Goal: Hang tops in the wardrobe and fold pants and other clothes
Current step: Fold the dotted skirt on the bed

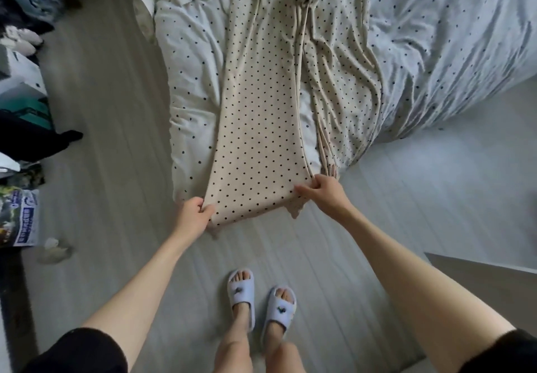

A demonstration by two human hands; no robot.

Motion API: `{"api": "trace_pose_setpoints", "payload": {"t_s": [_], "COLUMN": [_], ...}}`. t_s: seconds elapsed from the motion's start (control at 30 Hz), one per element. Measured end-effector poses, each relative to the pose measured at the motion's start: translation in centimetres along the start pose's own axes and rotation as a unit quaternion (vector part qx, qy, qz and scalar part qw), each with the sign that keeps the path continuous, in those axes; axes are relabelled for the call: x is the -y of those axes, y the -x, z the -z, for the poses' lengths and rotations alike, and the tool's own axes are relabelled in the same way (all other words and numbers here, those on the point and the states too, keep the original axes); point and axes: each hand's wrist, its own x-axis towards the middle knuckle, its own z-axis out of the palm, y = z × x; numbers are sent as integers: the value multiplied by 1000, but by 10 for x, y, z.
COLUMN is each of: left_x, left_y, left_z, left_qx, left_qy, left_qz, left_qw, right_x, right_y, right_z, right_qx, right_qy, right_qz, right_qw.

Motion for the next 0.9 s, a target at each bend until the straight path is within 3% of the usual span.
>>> {"api": "trace_pose_setpoints", "payload": {"t_s": [0.23,0.47,0.63,0.77,0.9], "left_x": [18,-26,-87,-136,-207], "left_y": [-18,-44,-94,-129,-190], "left_z": [10,35,53,55,56], "left_qx": [44,52,38,26,-5], "left_qy": [-76,-31,-37,-39,-15], "left_qz": [32,-31,-78,-91,-97], "left_qw": [996,998,996,995,995], "right_x": [-10,28,78,111,160], "right_y": [3,-2,-41,-85,-159], "right_z": [-19,-19,1,33,80], "right_qx": [-18,-19,-50,-80,-108], "right_qy": [27,-14,-25,79,201], "right_qz": [-85,-105,-36,47,159], "right_qw": [996,994,998,992,961]}}
